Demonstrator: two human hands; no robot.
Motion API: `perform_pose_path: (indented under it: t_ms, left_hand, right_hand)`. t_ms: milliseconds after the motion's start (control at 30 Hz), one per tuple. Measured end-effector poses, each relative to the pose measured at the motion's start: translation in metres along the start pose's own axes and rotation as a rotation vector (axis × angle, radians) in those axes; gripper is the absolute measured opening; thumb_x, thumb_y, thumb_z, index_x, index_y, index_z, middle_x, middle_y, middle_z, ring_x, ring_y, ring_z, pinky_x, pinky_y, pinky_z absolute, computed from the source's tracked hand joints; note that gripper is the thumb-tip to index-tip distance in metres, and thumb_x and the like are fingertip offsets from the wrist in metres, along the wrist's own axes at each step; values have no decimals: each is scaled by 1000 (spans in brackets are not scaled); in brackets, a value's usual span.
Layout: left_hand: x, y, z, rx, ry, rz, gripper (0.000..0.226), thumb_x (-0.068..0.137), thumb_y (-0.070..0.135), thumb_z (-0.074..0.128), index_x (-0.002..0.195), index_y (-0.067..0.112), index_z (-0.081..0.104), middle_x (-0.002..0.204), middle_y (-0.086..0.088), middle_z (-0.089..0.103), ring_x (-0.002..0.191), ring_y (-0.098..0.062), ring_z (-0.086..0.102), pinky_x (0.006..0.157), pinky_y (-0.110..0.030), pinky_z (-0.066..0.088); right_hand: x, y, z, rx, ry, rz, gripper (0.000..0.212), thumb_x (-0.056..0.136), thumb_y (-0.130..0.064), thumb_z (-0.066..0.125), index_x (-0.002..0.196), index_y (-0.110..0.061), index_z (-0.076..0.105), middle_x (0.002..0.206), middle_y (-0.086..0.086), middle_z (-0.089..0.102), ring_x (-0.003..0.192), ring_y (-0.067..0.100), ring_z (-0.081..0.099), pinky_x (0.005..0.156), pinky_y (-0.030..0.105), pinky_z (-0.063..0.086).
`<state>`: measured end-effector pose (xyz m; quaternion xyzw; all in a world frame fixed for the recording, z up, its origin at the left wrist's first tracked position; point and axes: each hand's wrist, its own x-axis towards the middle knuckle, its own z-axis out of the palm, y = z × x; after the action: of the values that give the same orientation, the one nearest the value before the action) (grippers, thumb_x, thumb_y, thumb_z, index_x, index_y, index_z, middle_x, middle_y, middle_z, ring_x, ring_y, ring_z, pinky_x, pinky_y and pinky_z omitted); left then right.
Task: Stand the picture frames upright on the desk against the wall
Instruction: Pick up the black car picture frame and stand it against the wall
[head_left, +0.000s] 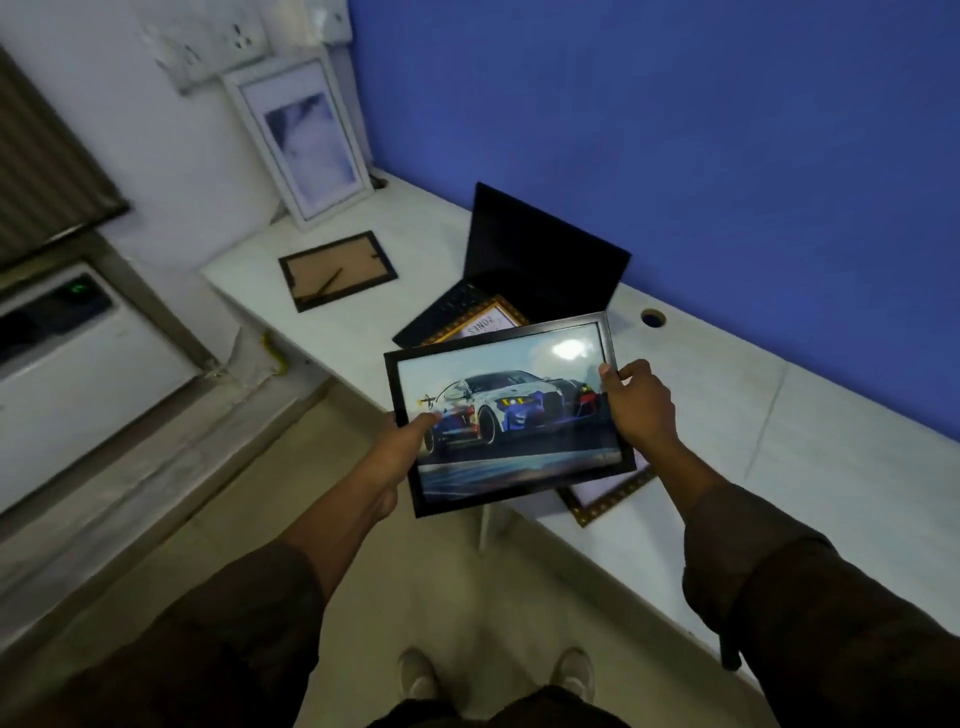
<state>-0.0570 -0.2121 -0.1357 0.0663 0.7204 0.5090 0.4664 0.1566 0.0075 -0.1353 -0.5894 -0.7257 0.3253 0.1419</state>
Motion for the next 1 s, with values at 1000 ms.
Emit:
perform_pose_path:
  t_ms: [1000]
  left_hand:
    - [229, 391, -192, 17, 149, 659, 66, 95, 33, 63, 151, 28, 29, 136, -1, 56, 117, -20, 60, 92, -32, 49]
  right_hand:
    - [245, -386, 49, 263, 111, -390, 58, 96, -59, 47, 125, -11, 63, 123, 11, 69, 115, 31, 61, 91, 37, 46]
